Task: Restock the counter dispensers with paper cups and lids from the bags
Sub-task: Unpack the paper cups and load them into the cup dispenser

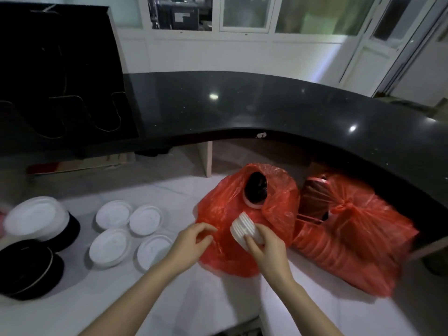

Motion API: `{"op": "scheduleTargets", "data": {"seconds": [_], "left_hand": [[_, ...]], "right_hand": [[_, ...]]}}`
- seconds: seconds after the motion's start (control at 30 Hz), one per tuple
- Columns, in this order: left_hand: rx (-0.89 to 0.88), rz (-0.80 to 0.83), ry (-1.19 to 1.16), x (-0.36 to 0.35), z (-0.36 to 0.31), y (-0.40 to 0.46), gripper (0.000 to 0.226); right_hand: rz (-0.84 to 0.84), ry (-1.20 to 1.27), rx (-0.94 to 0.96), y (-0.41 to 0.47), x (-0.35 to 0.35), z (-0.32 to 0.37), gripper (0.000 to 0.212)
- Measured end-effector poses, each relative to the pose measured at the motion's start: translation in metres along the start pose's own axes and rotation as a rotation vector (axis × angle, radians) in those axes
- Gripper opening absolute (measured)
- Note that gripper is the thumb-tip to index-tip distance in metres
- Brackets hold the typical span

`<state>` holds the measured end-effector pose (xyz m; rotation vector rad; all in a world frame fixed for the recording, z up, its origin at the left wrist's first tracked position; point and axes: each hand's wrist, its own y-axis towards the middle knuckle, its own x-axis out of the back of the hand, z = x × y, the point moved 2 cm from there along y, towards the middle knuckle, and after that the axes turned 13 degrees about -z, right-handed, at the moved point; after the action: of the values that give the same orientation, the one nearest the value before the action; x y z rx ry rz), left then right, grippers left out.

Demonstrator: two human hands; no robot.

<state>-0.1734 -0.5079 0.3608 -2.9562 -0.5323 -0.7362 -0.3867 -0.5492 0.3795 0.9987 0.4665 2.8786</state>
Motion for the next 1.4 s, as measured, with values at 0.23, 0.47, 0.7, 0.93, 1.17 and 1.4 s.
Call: {"op": "scheduleTargets", "data": {"seconds": [0.23, 0.47, 0.7, 0.93, 1.17, 1.4], "left_hand": [[0.273, -0.231, -0.258, 0.054, 0.005, 0.007, 0.026], [0.164, -0.322, 0.106, 0.1, 0.034, -0.03, 0.022], [-0.131, -0.131, 0.396, 0.082, 0.065, -0.062, 0.041], [-0.153, -0.258, 0.659, 0.083, 0.073, -0.059, 0.024], [-0.261, -0.352, 0.372, 0.064, 0.011, 0.002, 0.021], [-0.433, -0.122, 0.275, -0.031, -0.064, 0.079, 0.03]], "right_hand": [[0.134, 0.11, 0.41, -0.019, -0.03, 0.068, 0.033], [0.189, -0.031, 0.532, -0.027, -0.103, 0.077, 0.029], [0.268, -0.095, 0.673, -0.039, -0.12, 0.048, 0.024], [0.361, -0.194, 0.552, -0.003, -0.133, 0.061, 0.037], [0.027, -0.196, 0.531, 0.044, -0.066, 0.069, 0.032], [0.09, -0.688, 0.264, 0.13, 0.026, 0.0, 0.071]]}}
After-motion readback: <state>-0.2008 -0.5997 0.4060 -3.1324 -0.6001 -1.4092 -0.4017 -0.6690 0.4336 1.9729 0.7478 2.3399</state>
